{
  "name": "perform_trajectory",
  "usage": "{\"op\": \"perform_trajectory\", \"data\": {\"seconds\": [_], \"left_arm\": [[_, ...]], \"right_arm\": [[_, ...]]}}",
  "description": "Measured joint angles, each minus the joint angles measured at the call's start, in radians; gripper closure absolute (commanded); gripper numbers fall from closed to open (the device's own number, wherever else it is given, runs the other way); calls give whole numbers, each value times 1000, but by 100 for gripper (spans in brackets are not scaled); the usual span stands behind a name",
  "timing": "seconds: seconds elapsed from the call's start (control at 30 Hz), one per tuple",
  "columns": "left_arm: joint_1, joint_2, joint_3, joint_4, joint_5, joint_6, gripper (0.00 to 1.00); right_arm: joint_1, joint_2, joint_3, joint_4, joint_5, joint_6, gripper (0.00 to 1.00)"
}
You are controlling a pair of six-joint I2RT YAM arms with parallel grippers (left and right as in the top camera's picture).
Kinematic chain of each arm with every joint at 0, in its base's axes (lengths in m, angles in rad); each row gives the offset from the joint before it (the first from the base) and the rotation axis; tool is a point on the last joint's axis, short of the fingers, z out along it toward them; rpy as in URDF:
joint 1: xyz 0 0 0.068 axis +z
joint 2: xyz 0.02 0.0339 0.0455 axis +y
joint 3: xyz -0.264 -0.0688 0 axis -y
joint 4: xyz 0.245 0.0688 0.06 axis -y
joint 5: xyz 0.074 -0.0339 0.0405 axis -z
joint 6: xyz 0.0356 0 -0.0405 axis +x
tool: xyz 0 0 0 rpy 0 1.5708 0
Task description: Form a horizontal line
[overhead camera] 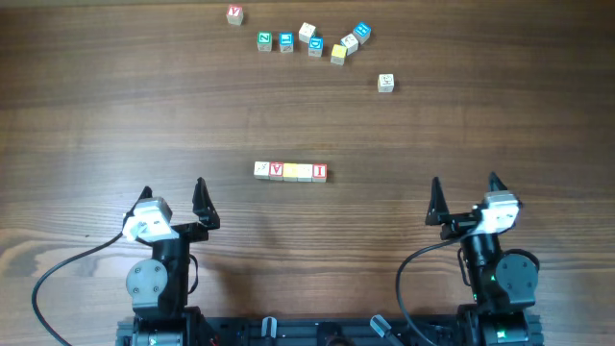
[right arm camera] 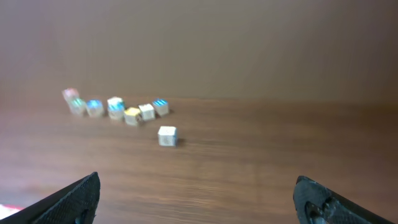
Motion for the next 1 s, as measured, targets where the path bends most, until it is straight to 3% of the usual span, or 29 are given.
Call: {"op": "perform_trajectory", "data": {"seconds": [0.2, 1.0], "left_arm": [[0, 0, 0, 0, 0, 0, 0], [0, 0, 0, 0, 0, 0, 0]], "right_arm": [[0, 0, 0, 0, 0, -148, 0], [0, 0, 0, 0, 0, -163, 0]]}}
